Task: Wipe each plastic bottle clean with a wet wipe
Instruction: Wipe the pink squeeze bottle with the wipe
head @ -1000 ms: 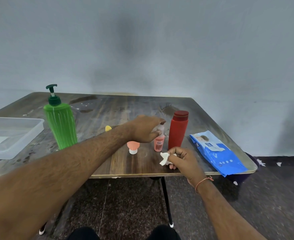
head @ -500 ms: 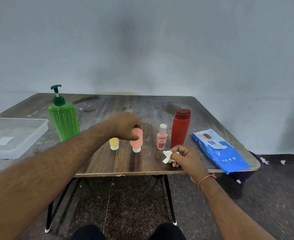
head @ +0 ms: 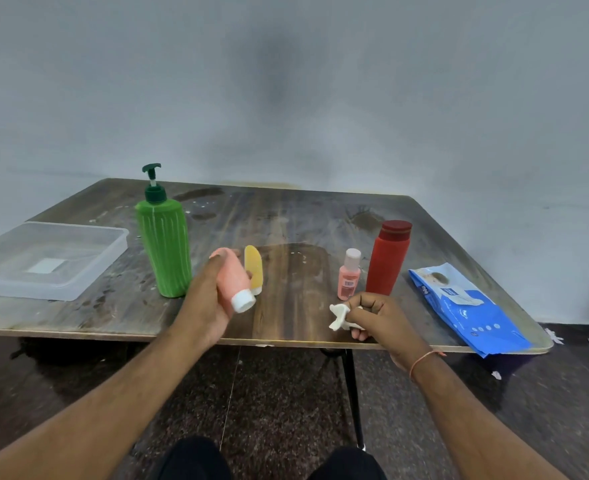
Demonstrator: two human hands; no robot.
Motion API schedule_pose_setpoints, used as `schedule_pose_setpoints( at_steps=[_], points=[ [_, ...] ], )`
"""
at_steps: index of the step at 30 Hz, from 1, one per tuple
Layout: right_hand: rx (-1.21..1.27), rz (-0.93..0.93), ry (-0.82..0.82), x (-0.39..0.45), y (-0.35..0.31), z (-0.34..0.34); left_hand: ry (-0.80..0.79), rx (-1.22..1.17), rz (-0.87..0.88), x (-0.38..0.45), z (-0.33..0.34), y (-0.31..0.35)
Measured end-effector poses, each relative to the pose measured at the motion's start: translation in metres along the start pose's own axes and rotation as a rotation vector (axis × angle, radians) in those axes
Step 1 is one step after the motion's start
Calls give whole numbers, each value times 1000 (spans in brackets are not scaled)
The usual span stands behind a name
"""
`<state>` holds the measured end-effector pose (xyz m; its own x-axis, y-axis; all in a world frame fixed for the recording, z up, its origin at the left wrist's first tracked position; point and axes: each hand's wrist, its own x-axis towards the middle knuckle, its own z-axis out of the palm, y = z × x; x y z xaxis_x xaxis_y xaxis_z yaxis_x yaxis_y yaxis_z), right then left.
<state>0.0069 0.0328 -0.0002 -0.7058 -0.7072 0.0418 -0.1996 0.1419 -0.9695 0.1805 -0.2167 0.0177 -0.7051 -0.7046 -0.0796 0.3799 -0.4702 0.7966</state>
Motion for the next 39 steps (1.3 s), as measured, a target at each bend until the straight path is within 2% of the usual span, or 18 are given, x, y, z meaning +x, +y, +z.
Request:
schedule_pose_setpoints(
  at_steps=[5,10,18,21,24,26,28,34,39],
  points=[
    [65,11,-124,4,-9,43,80,-136,-27,2,-21,-16],
    [106,-3,-185,13,-19,84,9,-72,-3,10,-19,-18],
    [102,-83,30,34,-20,138,-45,69,-49,10,-14,-21],
    [-18,-158,58,41,-17,147,-77,113,-57,8,-15,-23],
    [-291,-388,146,46,-13,147,-84,116,-54,9,-17,-23],
    [-360,-542,135,43,-12,145,-84,109,-43,11,-19,-25],
    [-374,-609,103,41,-10,144,-70,114,-24,13,-21,-26],
    [-347,-582,205,42,-8,149,-78,139,-30,19,-23,-29],
    [-333,-628,92,40,-7,150,-95,144,-29,18,-22,-27]
  ],
)
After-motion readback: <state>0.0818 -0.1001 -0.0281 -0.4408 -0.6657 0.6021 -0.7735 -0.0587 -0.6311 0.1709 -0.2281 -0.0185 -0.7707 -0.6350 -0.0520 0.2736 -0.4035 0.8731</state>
